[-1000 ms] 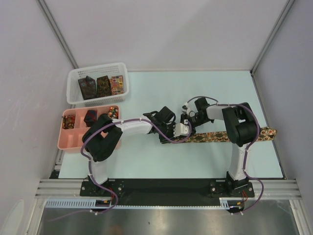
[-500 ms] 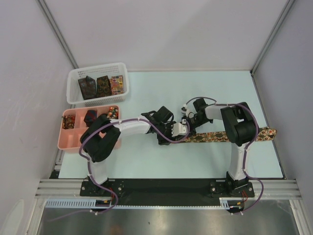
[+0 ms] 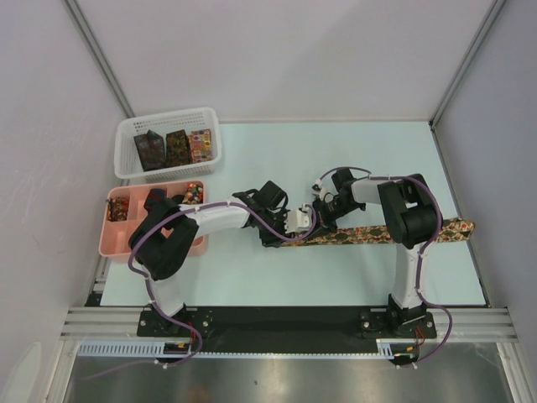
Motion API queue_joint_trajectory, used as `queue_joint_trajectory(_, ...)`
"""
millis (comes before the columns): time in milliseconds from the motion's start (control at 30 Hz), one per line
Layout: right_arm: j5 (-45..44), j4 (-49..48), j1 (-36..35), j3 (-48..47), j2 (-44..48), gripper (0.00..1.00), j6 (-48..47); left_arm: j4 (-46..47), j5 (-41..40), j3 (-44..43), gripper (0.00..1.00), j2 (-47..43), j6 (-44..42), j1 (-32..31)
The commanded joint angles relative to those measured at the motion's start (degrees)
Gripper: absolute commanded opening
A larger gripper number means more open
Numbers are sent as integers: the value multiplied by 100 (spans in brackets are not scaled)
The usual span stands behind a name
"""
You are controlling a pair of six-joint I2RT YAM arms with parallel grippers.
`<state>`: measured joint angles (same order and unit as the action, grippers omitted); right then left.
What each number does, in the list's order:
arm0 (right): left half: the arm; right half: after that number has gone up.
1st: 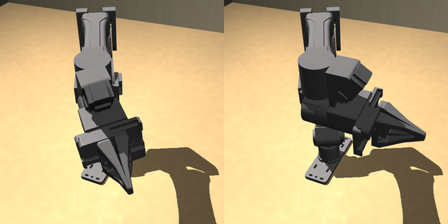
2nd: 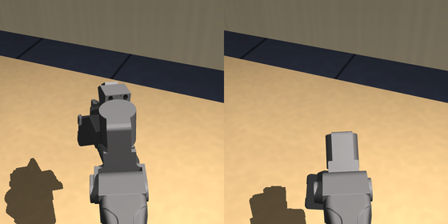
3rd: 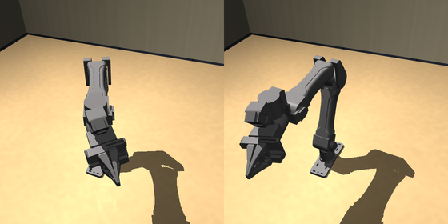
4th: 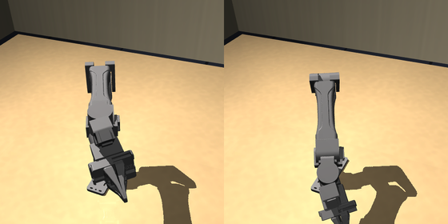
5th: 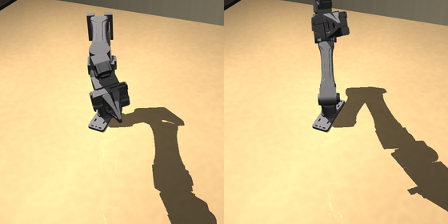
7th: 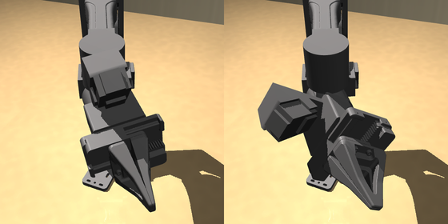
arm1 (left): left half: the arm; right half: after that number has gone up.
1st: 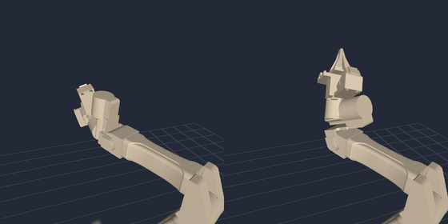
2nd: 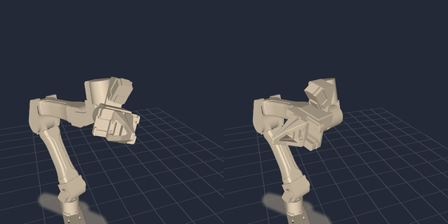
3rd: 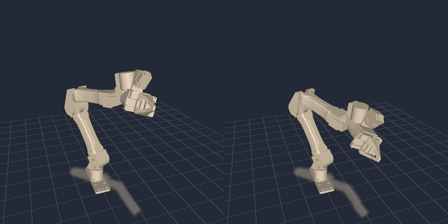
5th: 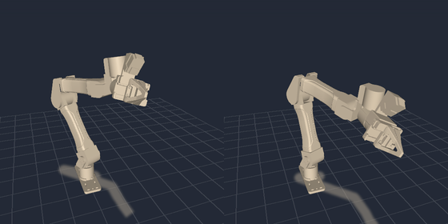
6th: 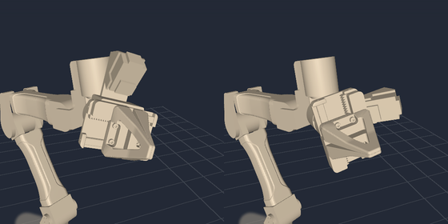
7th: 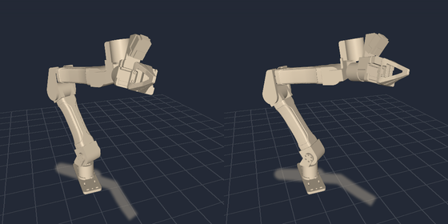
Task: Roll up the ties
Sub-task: Roll the tie at the center of the board.
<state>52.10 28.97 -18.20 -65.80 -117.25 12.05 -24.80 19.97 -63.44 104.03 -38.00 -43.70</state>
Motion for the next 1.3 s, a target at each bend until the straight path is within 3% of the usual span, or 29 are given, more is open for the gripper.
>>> queue_joint_trajectory(0,-709,82,-35,-73,-193,0,-142,1,218,-247,43,-251,-76,-7)
queue_joint_trajectory(467,-701,100,-79,-117,-272,0,-151,-113,535,-1187,41,143,495,-296)
queue_joint_trajectory(667,-543,82,-97,-108,-246,0,-151,-209,350,-1706,42,819,408,-472)
queue_joint_trajectory(900,-200,187,44,-47,-44,0,-256,-526,350,-1663,42,1032,179,-508)
queue_joint_trajectory(1133,90,996,343,-231,255,24,-827,-693,403,-1426,41,1023,-67,-508)
queue_joint_trajectory(1267,231,1207,510,-319,431,32,-968,-728,420,-1408,41,1023,-129,-499)
